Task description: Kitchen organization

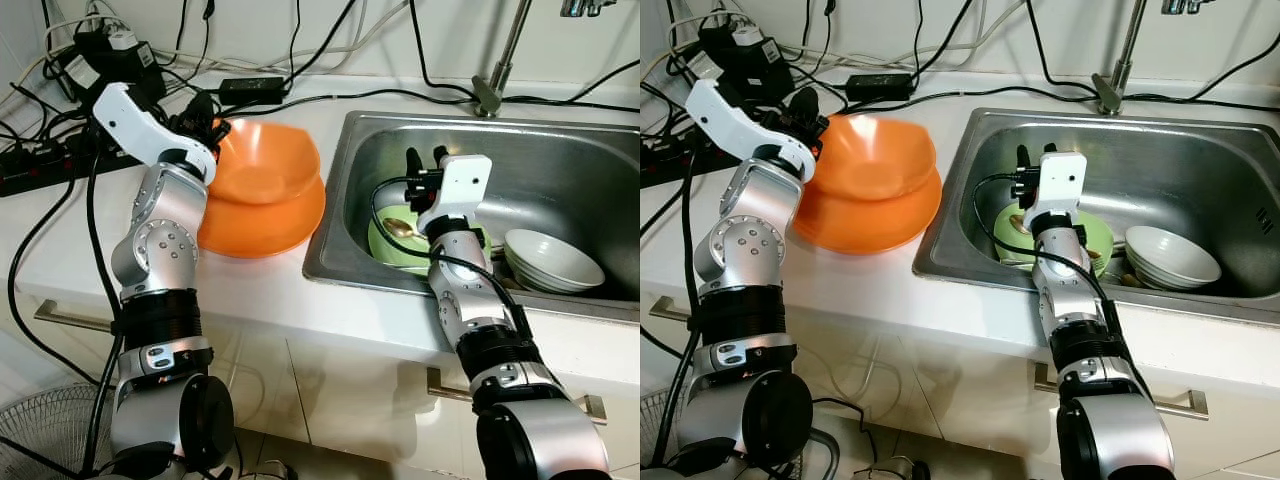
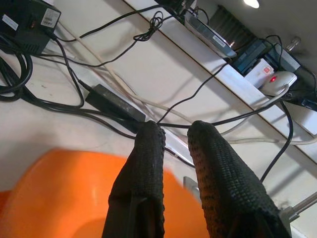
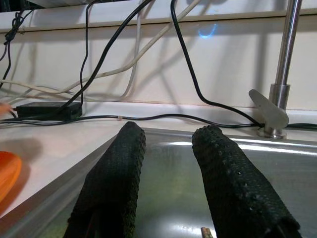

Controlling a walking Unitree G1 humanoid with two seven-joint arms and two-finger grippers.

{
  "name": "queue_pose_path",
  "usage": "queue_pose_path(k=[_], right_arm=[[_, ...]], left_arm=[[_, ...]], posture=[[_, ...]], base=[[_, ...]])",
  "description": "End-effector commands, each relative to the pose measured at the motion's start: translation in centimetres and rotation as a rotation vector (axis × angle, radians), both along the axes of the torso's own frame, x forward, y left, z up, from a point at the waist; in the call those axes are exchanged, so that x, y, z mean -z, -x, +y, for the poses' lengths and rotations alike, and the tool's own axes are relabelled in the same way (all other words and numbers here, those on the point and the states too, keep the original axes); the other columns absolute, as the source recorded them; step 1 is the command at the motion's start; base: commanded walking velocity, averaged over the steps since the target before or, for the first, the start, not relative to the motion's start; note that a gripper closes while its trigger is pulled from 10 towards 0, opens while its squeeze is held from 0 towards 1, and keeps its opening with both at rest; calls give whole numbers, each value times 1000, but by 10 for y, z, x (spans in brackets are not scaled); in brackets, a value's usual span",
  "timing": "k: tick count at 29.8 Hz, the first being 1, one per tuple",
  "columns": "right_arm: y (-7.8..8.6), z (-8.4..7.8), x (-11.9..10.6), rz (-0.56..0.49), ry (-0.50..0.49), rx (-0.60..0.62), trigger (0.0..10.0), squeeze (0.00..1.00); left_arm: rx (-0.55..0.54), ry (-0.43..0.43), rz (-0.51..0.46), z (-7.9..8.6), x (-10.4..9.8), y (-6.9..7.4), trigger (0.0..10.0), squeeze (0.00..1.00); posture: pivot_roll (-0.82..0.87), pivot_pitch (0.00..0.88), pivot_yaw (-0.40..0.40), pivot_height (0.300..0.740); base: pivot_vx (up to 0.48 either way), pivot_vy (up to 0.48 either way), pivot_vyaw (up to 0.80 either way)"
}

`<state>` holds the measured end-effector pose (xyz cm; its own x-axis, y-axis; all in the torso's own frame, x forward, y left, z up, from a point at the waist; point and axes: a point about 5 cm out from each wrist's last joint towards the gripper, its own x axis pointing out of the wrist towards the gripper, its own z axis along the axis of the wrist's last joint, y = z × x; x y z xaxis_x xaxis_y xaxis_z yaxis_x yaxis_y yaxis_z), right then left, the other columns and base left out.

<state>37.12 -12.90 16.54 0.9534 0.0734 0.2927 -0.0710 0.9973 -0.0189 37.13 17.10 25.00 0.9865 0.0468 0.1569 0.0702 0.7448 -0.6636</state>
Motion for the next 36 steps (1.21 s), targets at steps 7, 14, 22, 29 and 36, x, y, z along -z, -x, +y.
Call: queue_pose_path(k=[7, 14, 22, 29, 36], right_arm=[[4, 3, 16, 57, -7, -10, 10000, 0], [4, 3, 16, 58, -7, -10, 10000, 0], [4, 3, 16, 59, -6, -11, 10000, 0], [4, 3, 16, 59, -7, -10, 10000, 0], [4, 3, 17, 62, -7, -11, 10000, 0]], left_arm=[[-1, -5, 13, -1, -1, -1, 10000, 0], [-1, -6, 15, 0, 0, 0, 10000, 0], [1, -5, 17, -1, 0, 0, 10000, 0], [-19, -23, 46, 4, 8, 0, 10000, 0], [-72, -30, 114, 12, 17, 0, 10000, 0]], posture=[[153, 0, 112, 740], [153, 0, 112, 740], [153, 1, 112, 740], [154, 6, 112, 740], [158, 10, 111, 740]], base=[[0, 0, 0], [0, 0, 0], [0, 0, 0], [0, 0, 0], [0, 0, 0]])
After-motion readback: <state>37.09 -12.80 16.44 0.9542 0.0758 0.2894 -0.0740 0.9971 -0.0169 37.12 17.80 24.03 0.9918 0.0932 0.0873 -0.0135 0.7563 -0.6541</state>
